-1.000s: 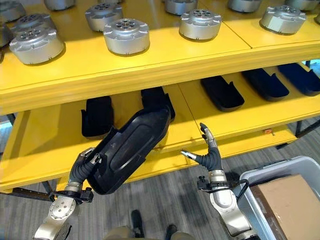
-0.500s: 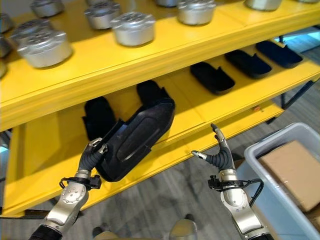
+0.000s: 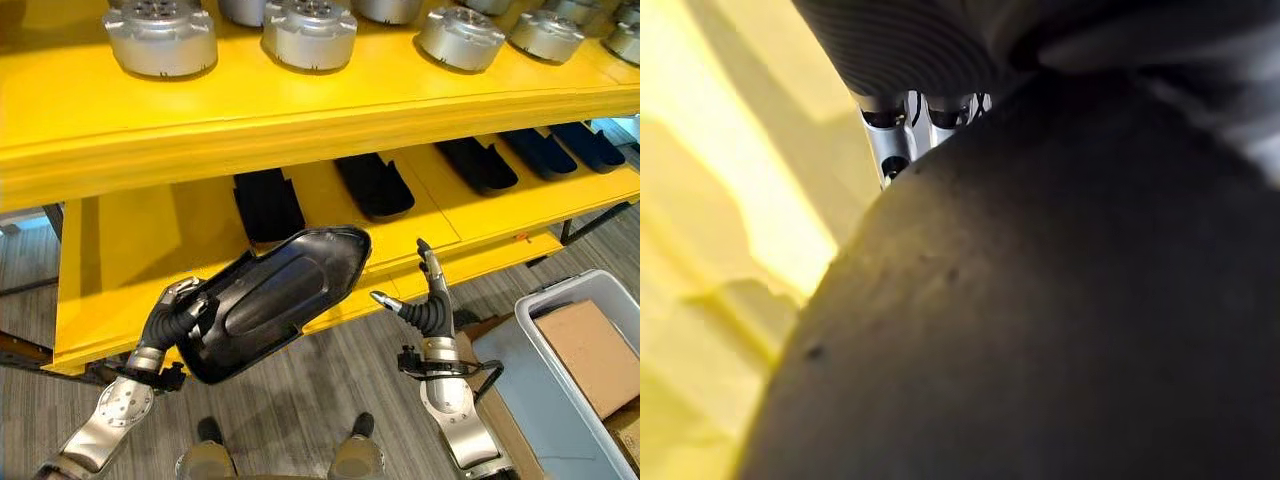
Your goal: Move parts from the plastic box to the shelf.
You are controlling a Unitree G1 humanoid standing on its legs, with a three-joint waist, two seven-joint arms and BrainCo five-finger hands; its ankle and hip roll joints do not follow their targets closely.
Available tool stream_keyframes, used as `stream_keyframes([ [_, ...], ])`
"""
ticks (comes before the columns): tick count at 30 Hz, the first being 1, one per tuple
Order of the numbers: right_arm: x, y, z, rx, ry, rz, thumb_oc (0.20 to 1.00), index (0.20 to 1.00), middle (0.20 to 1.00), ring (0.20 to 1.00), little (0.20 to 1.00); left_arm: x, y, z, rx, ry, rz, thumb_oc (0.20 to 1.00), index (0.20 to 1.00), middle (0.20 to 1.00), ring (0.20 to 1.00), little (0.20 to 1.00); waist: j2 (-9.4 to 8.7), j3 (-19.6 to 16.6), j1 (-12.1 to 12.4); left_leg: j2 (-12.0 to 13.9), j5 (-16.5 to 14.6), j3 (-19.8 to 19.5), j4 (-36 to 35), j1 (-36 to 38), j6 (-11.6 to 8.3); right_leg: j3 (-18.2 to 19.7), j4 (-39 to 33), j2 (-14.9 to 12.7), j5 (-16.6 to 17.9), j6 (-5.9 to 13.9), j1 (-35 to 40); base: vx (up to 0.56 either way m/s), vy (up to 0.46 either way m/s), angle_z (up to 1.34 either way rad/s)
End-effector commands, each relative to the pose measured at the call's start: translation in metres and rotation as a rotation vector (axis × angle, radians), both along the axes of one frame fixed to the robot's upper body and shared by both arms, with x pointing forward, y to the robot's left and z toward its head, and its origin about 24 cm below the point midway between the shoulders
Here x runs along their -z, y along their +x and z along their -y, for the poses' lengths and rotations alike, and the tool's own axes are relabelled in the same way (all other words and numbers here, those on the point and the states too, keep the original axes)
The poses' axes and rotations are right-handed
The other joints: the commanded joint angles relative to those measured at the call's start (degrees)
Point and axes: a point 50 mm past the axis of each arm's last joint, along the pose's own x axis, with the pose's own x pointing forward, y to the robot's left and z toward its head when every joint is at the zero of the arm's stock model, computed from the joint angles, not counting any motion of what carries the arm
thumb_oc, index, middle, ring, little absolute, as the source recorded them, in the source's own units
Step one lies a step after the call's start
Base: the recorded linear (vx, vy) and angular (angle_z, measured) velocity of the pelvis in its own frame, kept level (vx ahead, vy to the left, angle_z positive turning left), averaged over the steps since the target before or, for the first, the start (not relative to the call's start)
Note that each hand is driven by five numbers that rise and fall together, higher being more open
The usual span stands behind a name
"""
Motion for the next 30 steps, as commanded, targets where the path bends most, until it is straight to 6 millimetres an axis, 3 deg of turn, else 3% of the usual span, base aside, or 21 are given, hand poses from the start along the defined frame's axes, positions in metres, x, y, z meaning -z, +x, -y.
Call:
stream_keyframes([
  [1,-0.034,0.001,0.0,0.025,-0.112,0.234,1.0,1.0,1.0,1.0,1.0,-0.055,0.012,0.017,0.076,-0.11,0.315,0.2,0.2,0.2,0.2,0.2,3.13,0.14,-1.57,-3.97,-6.03,-3.93,2.02,2.18,6.15,5.21,4.14,4.43,-9.5,1.19,0.56,0.0,-0.121,0.99],
  [6,-0.047,0.003,-0.006,-0.043,-0.194,0.31,1.0,1.0,1.0,1.0,1.0,-0.059,0.009,0.017,0.025,-0.148,0.371,0.2,0.2,0.2,0.2,0.2,3.27,-0.01,-0.14,-2.5,-4.52,-3.11,1.37,1.82,4.46,2.92,2.57,6.13,-10.94,-0.36,2.41,0.01,-0.062,0.23],
  [14,-0.065,0.01,-0.027,-0.184,-0.317,0.424,1.0,1.0,1.0,1.0,1.0,-0.065,0.016,0.01,-0.052,-0.286,0.422,0.2,0.2,0.2,0.2,0.2,2.49,1.32,2.14,0.29,-3.67,-6.38,4.9,-1.76,2.48,2.72,5.82,8.0,-14.22,-3.08,1.5,0.02,-0.073,0.02],
  [21,-0.077,0.011,-0.039,-0.282,-0.375,0.48,1.0,1.0,1.0,1.0,1.0,-0.071,0.022,-0.005,-0.198,-0.325,0.484,0.2,0.2,0.2,0.2,0.2,0.94,2.15,3.48,1.59,-3.02,-8.67,6.71,-3.79,1.49,2.87,7.65,9.42,-15.1,-3.93,0.37,0.05,-0.06,0.16],
  [30,-0.081,0.015,-0.043,-0.269,-0.346,0.492,1.0,1.0,1.0,1.0,1.0,-0.079,0.03,-0.018,-0.348,-0.405,0.522,0.2,0.2,0.2,0.2,0.2,-0.6,4.28,3.44,2.57,-2.98,-9.22,8.51,-5.85,0.99,3.38,9.02,10.68,-15.45,-4.35,-1.38,-0.01,-0.028,0.04],
])
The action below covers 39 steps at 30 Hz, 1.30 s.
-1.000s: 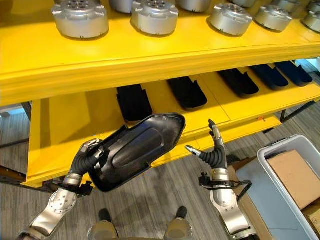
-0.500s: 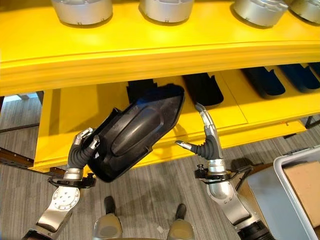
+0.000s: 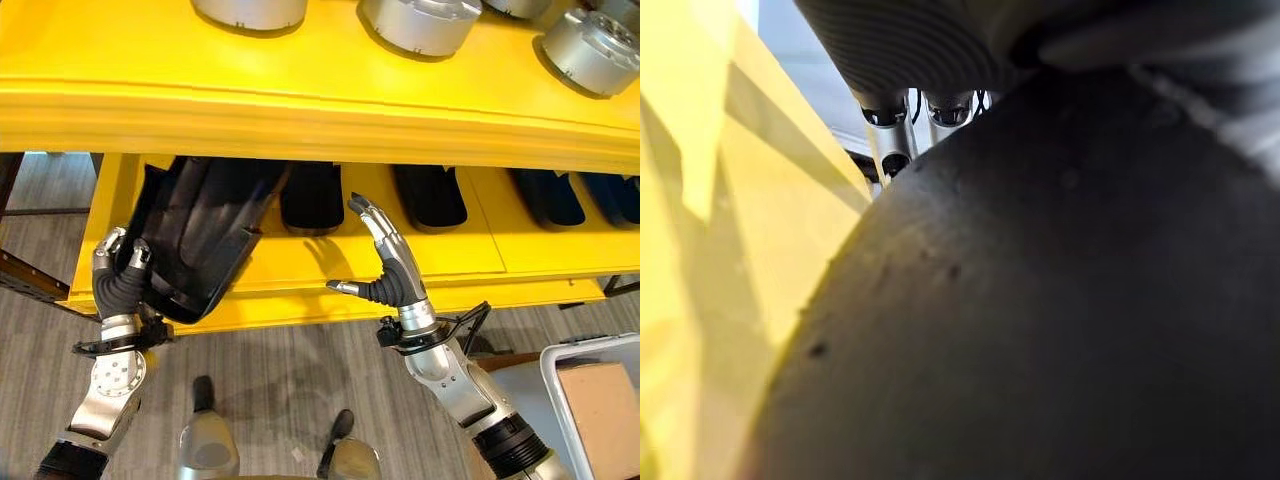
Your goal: Move parts from the plastic box to the shelf.
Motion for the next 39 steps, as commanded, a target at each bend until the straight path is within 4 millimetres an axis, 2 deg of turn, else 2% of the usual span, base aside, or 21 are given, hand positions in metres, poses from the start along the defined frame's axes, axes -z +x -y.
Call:
stream_keyframes([
  [1,-0.028,-0.006,-0.012,-0.077,0.063,0.137,1.0,1.0,1.0,1.0,1.0,-0.024,0.004,-0.006,-0.071,-0.093,0.155,0.2,0.2,0.2,0.2,0.2,0.68,0.41,-0.64,-0.97,-5.98,1.38,7.8,-0.26,2.32,-0.32,8.11,3.24,-4.29,-3.23,-3.39,-0.06,-0.004,-0.01],
  [7,-0.027,-0.008,-0.006,-0.034,0.07,0.14,1.0,1.0,1.0,1.0,1.0,-0.021,0.003,-0.021,-0.215,-0.211,0.155,0.2,0.2,0.2,0.2,0.2,-0.01,1.54,-1.14,-0.84,-6.05,1.63,8.55,-0.94,2.29,-0.18,8.37,3.61,-4.4,-3.19,-3.65,-0.01,-0.005,0.0],
  [10,-0.033,-0.013,0.004,0.0,0.081,0.174,1.0,1.0,1.0,1.0,1.0,-0.017,0.005,-0.029,-0.322,-0.266,0.128,0.2,0.2,0.2,0.2,0.2,-0.39,2.32,-2.22,-0.49,-6.36,2.13,9.37,-1.19,2.16,0.15,8.87,3.9,-4.78,-3.17,-3.81,-0.04,-0.005,-0.02],
  [19,-0.048,-0.013,0.013,0.03,0.058,0.215,1.0,1.0,1.0,1.0,1.0,-0.014,0.012,-0.036,-0.453,-0.335,0.098,0.2,0.2,0.2,0.2,0.2,-0.19,3.6,-3.68,0.37,-6.32,2.47,11.01,-2.68,1.66,0.85,10.56,4.16,-5.29,-3.43,-5.75,-0.03,0.017,-0.09],
  [22,-0.057,-0.011,0.017,0.014,0.046,0.224,1.0,1.0,1.0,1.0,1.0,-0.025,0.023,-0.034,-0.509,-0.307,0.129,0.2,0.2,0.2,0.2,0.2,0.22,4.75,-4.92,0.94,-6.38,2.83,12.51,-4.43,1.45,1.3,12.48,4.15,-5.69,-3.58,-8.13,-0.09,0.072,-0.09],
  [26,-0.07,-0.006,0.012,-0.018,0.013,0.245,1.0,1.0,1.0,1.0,1.0,-0.039,0.04,-0.025,-0.535,-0.372,0.156,0.2,0.2,0.2,0.2,0.2,0.97,6.63,-6.36,1.34,-6.45,2.67,14.33,-7.35,1.2,2.0,15.46,3.91,-6.24,-3.62,-11.94,-0.12,0.105,-0.09],
  [32,-0.098,-0.001,0.012,-0.03,-0.005,0.304,1.0,1.0,1.0,1.0,1.0,-0.067,0.061,-0.035,-0.606,-0.427,0.2,0.2,0.2,0.2,0.2,0.2,0.58,10.59,-8.42,1.88,-6.66,3.01,17.02,-13.38,1.12,2.74,20.82,3.44,-7.17,-3.85,-19.61,-0.15,0.078,-0.11],
  [36,-0.103,-0.001,0.01,-0.036,-0.017,0.315,1.0,1.0,1.0,1.0,1.0,-0.071,0.065,-0.036,-0.634,-0.451,0.192,0.2,0.2,0.2,0.2,0.2,0.77,10.59,-8.97,1.64,-6.59,3.09,17.16,-14.97,1.17,3.14,21.94,3.49,-7.52,-3.96,-21.83,-0.06,0.055,-0.02],
  [39,-0.109,0.001,0.008,-0.036,-0.028,0.321,1.0,1.0,1.0,1.0,1.0,-0.071,0.07,-0.046,-0.705,-0.531,0.178,0.2,0.2,0.2,0.2,0.2,0.97,10.59,-9.61,1.4,-6.58,3.43,17.16,-15.94,1.09,3.49,22.28,3.54,-7.73,-3.92,-23.24,-0.05,0.047,-0.03],
])
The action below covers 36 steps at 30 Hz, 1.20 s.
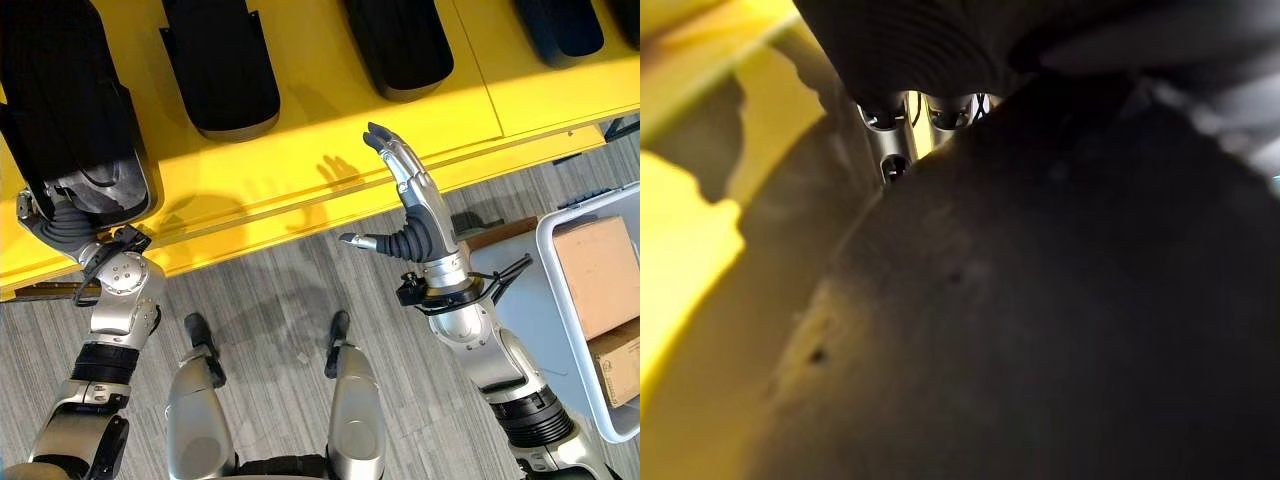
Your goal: Move parts from the plastic box to the shelf.
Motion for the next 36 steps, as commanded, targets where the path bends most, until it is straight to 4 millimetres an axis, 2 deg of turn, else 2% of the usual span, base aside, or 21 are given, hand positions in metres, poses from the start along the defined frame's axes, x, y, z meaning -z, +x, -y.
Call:
stream_keyframes([
  [1,-0.035,-0.008,-0.003,-0.042,0.028,0.145,1.0,1.0,1.0,1.0,1.0,-0.02,0.0,-0.016,-0.081,-0.053,0.092,0.2,0.2,0.2,0.2,0.2,-0.87,-1.53,-1.03,-1.84,-4.55,2.41,4.66,-0.25,0.69,-3.38,3.55,4.02,-3.74,-1.69,-0.9,-0.03,0.024,-0.07],
  [8,-0.045,-0.01,0.0,-0.049,-0.001,0.154,1.0,1.0,1.0,1.0,1.0,-0.014,0.002,-0.046,-0.192,-0.1,0.018,0.2,0.2,0.2,0.2,0.2,0.36,-1.53,-2.21,-2.18,-4.21,3.84,3.73,-0.13,0.5,-2.7,3.43,3.26,-3.74,-1.47,-2.15,-0.02,0.056,-0.07],
  [11,-0.049,-0.009,0.0,-0.048,-0.016,0.153,1.0,1.0,1.0,1.0,1.0,-0.017,0.004,-0.058,-0.233,-0.061,-0.045,0.2,0.2,0.2,0.2,0.2,0.92,-1.53,-2.69,-2.26,-4.07,4.49,3.41,0.11,0.5,-2.31,3.57,3.0,-3.77,-1.46,-2.52,0.0,0.077,0.03],
  [15,-0.051,-0.009,0.001,-0.042,-0.029,0.151,1.0,1.0,1.0,1.0,1.0,-0.018,0.005,-0.069,-0.255,-0.085,-0.072,0.2,0.2,0.2,0.2,0.2,1.34,-1.53,-3.11,-2.5,-4.12,4.71,3.44,0.13,0.51,-1.82,3.61,2.93,-3.79,-1.49,-2.87,0.01,0.059,-0.01],
  [17,-0.055,-0.008,0.003,-0.033,-0.044,0.157,1.0,1.0,1.0,1.0,1.0,-0.025,0.002,-0.086,-0.315,-0.039,-0.118,0.2,0.2,0.2,0.2,0.2,1.77,-1.53,-3.73,-2.78,-4.35,5.0,3.68,0.03,0.56,-1.06,3.38,3.06,-3.69,-1.55,-3.3,0.01,0.077,-0.07],
  [24,-0.062,-0.01,0.012,-0.016,-0.067,0.154,1.0,1.0,1.0,1.0,1.0,-0.039,-0.004,-0.115,-0.376,0.092,-0.251,0.2,0.2,0.2,0.2,0.2,2.71,-1.53,-4.81,-3.31,-5.15,5.64,4.43,-0.35,0.99,0.1,3.4,2.69,-3.5,-1.59,-4.38,0.01,0.071,-0.05],
  [31,-0.069,-0.009,0.017,-0.01,-0.101,0.162,1.0,1.0,1.0,1.0,1.0,-0.046,-0.005,-0.126,-0.35,0.181,-0.313,0.2,0.2,0.2,0.2,0.2,3.33,-1.53,-5.38,-3.72,-5.57,5.61,5.12,-1.62,1.18,0.63,3.03,2.89,-3.25,-2.03,-5.56,0.0,0.099,-0.02],
  [36,-0.067,-0.007,0.022,0.001,-0.098,0.152,1.0,1.0,1.0,1.0,1.0,-0.053,0.008,-0.116,-0.286,0.219,-0.326,0.2,0.2,0.2,0.2,0.2,2.91,-1.53,-5.3,-4.54,-5.55,5.18,4.94,-1.82,1.65,0.05,3.21,2.74,-3.27,-2.07,-5.4,-0.03,0.072,0.01],
])
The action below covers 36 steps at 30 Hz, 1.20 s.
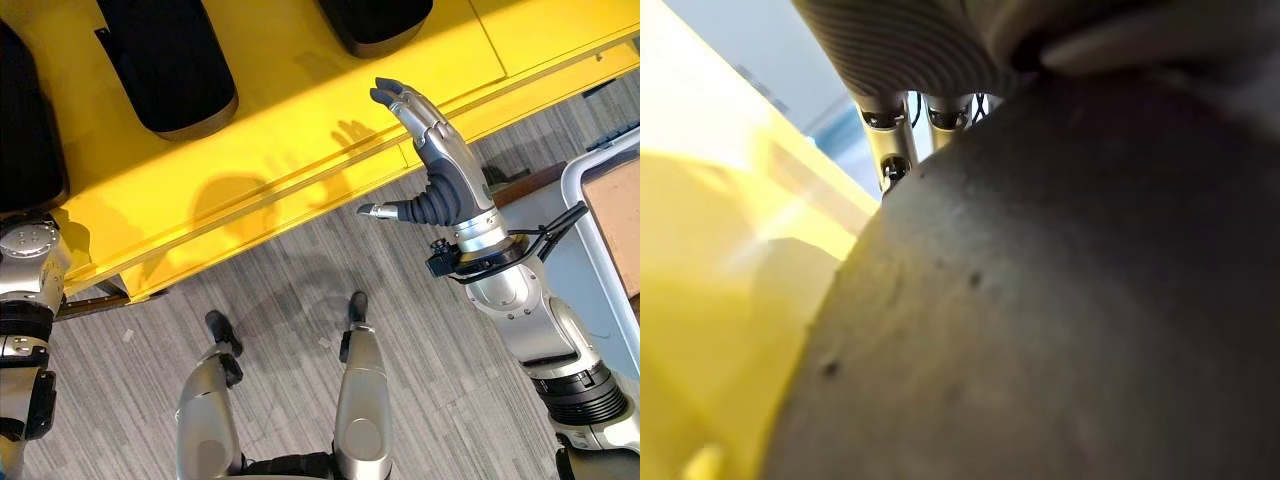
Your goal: Move parts from the plastic box to the shelf.
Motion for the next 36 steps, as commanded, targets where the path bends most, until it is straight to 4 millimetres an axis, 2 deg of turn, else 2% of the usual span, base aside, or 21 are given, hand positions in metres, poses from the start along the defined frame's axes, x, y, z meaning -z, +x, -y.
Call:
stream_keyframes([
  [1,-0.02,-0.011,0.002,-0.045,0.076,0.12,1.0,1.0,1.0,1.0,1.0,-0.023,0.003,-0.002,-0.011,0.092,0.026,0.2,0.2,0.2,0.2,0.2,-1.71,-1.91,-1.7,-2.55,-5.51,1.06,5.6,-0.77,1.61,-4.28,1.8,4.59,-3.58,-2.66,0.03,-0.04,0.047,0.05],
  [6,-0.01,-0.009,-0.004,-0.036,0.102,0.099,1.0,1.0,1.0,1.0,1.0,-0.03,0.017,0.019,0.029,0.146,0.003,0.2,0.2,0.2,0.2,0.2,-3.11,-1.91,-0.85,-4.28,-6.46,-0.73,6.77,-1.11,2.54,-4.25,1.79,4.4,-2.9,-2.0,0.6,-0.03,0.0,0.21],
  [10,-0.003,-0.008,-0.009,-0.036,0.11,0.09,1.0,1.0,1.0,1.0,1.0,-0.029,0.016,0.014,0.017,0.132,-0.012,0.2,0.2,0.2,0.2,0.2,-3.54,-1.91,-0.2,-4.99,-6.94,-1.4,7.22,-0.98,3.12,-4.24,1.23,4.51,-2.56,-1.46,1.53,-0.01,-0.005,0.2],
  [15,-0.002,-0.008,-0.011,-0.032,0.11,0.087,1.0,1.0,1.0,1.0,1.0,-0.035,0.014,0.006,0.0,0.126,-0.012,0.2,0.2,0.2,0.2,0.2,-3.82,-1.91,0.16,-5.08,-7.07,-1.61,7.44,-1.2,3.35,-4.45,0.86,4.47,-2.45,-1.37,1.89,0.0,-0.006,0.01],
  [21,0.003,-0.009,-0.013,-0.029,0.125,0.083,1.0,1.0,1.0,1.0,1.0,-0.032,0.008,-0.006,-0.056,0.081,-0.023,0.2,0.2,0.2,0.2,0.2,-4.63,-1.91,0.33,-4.64,-7.43,-1.55,8.05,-1.41,3.51,-4.59,0.59,4.6,-2.22,-1.21,2.21,0.0,-0.034,0.04],
  [27,0.003,-0.009,-0.01,-0.023,0.108,0.076,1.0,1.0,1.0,1.0,1.0,-0.04,0.003,-0.019,-0.074,0.106,-0.035,0.2,0.2,0.2,0.2,0.2,-4.58,-1.91,-0.2,-4.26,-7.77,-0.78,8.39,-0.99,3.5,-4.49,0.16,4.63,-2.15,-1.35,2.5,0.01,0.03,0.0],
  [36,0.0,-0.01,-0.008,-0.007,0.096,0.094,1.0,1.0,1.0,1.0,1.0,-0.059,0.003,-0.021,-0.08,0.117,-0.015,0.2,0.2,0.2,0.2,0.2,-5.37,-1.91,-0.52,-3.5,-8.64,-0.23,10.04,-2.02,3.64,-4.63,0.0,4.54,-1.82,-1.4,1.98,0.0,0.014,0.0],
])
